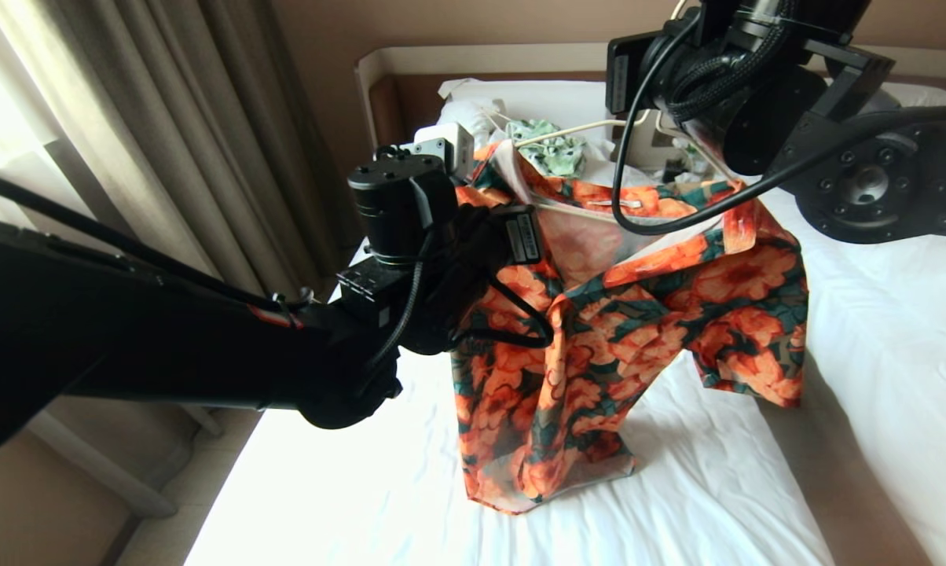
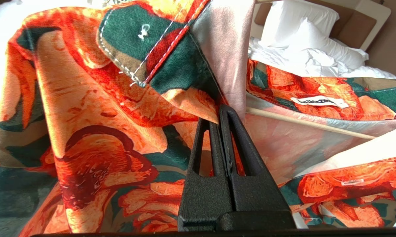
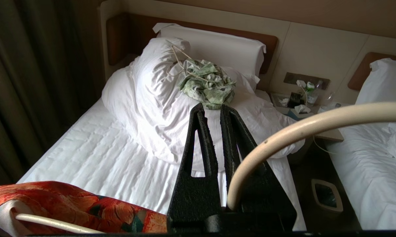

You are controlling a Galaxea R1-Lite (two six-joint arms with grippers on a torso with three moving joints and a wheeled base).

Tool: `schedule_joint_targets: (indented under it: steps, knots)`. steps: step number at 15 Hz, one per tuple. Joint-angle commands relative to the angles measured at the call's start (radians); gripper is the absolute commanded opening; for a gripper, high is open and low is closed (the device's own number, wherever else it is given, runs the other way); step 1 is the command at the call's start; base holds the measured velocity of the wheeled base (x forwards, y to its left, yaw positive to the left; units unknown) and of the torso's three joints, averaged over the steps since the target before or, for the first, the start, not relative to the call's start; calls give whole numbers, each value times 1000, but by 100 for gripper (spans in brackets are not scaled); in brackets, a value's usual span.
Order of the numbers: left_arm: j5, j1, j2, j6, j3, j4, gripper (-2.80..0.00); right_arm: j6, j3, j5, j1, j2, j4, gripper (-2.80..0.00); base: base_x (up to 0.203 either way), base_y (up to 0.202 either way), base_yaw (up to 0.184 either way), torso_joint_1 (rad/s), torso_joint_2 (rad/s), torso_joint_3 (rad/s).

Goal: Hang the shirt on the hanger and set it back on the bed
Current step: Take the clothes hanger out of the clothes

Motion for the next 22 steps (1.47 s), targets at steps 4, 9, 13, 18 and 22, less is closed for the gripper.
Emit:
schedule_joint_targets:
  steps: [4,9,13,18,22]
  knots:
    - [8,33,-62,3,36,-7,-280,-2,19,-2,-3,-18,-5,-280,0,0,0,0,0,0]
    - [1,165,-155,4,98,-44,-280,-2,28,-2,-5,-16,-8,-280,0,0,0,0,0,0]
    - [-6,166,-193,-4,164,-45,-280,-2,31,-2,-8,-10,-8,-280,0,0,0,0,0,0]
    - [124,13,-205,-4,129,93,-280,-2,31,-2,-8,-10,-8,-280,0,0,0,0,0,0]
    - [159,-36,-126,5,68,122,0,-2,42,-2,-3,-15,-8,-280,0,0,0,0,0,0]
